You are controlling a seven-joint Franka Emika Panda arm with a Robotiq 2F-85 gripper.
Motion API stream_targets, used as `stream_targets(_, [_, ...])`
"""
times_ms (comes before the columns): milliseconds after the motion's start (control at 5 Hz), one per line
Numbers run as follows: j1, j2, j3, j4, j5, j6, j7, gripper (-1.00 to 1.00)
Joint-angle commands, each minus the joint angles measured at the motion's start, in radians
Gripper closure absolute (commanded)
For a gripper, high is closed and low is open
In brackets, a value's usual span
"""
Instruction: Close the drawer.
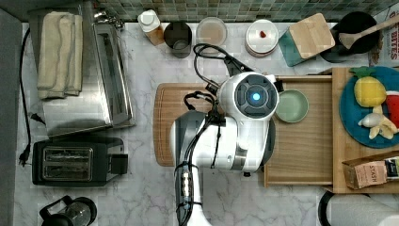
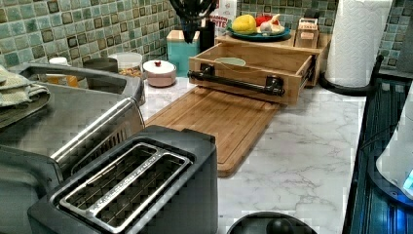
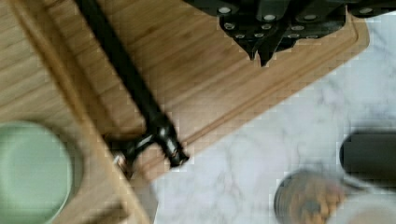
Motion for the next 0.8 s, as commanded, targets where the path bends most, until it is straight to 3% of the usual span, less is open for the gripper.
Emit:
stream_targets(200, [0.065,-0.040,0.082,-0.169,-0.124,0.099,-0.188,1.00])
stream_targets(400, [0.061,-0.003,0.086,-0.143,-0.203,0.055,-0.270,1.00])
stream_targets(800, [0.032,0.048,0.067,-0.173,-0.319,0.132,-0.284,1.00])
